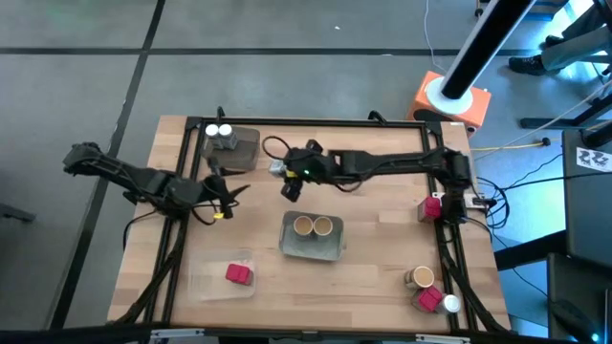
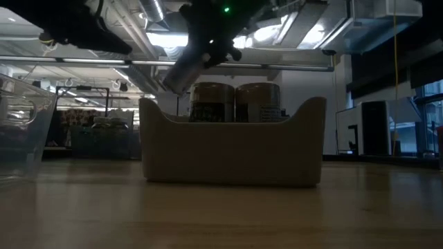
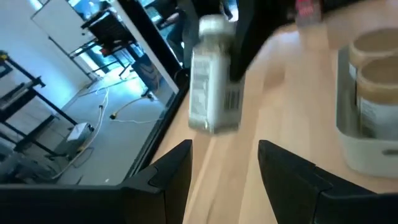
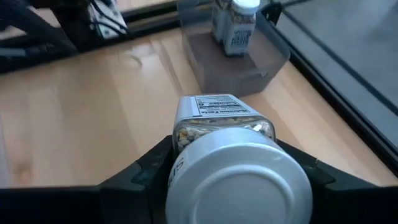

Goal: Sort spices by type
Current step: Put the top white seasoning bottle into the black bin

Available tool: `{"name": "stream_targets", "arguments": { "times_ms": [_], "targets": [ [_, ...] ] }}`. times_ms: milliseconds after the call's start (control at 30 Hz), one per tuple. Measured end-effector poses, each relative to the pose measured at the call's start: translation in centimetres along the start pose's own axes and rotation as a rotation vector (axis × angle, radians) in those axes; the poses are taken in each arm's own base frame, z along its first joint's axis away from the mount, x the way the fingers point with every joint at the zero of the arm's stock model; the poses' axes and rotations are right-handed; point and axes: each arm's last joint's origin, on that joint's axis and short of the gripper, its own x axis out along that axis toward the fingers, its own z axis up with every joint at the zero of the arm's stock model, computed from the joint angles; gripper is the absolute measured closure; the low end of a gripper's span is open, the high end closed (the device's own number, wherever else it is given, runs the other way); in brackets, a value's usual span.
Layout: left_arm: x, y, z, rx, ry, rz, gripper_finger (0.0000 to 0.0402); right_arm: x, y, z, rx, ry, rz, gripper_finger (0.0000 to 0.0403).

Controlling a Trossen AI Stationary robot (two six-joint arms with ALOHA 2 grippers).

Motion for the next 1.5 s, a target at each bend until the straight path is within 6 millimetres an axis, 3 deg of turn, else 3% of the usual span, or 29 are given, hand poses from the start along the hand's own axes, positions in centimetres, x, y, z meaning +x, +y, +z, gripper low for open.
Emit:
{"name": "stream_targets", "arguments": {
  "times_ms": [233,433,933,1500],
  "targets": [
    [-0.4,0.9,0.0,-0.066,-0.017,0.024,0.0229,3.6,-2.2,0.3,0.016,0.184,0.019,0.0197],
    [-0.3,0.8,-0.2,-0.054,-0.001,0.023,0.0229,6.0,-3.5,-1.9,0.05,0.353,0.04,0.0197],
    [-0.3,0.8,-0.2,-0.069,0.003,0.022,0.0229,7.3,-3.4,-4.0,0.039,0.491,0.008,0.0196],
    [-0.3,0.8,-0.3,-0.067,0.005,0.022,0.0229,7.9,-3.3,-4.0,0.045,0.459,0.006,0.0176]
  ]
}}
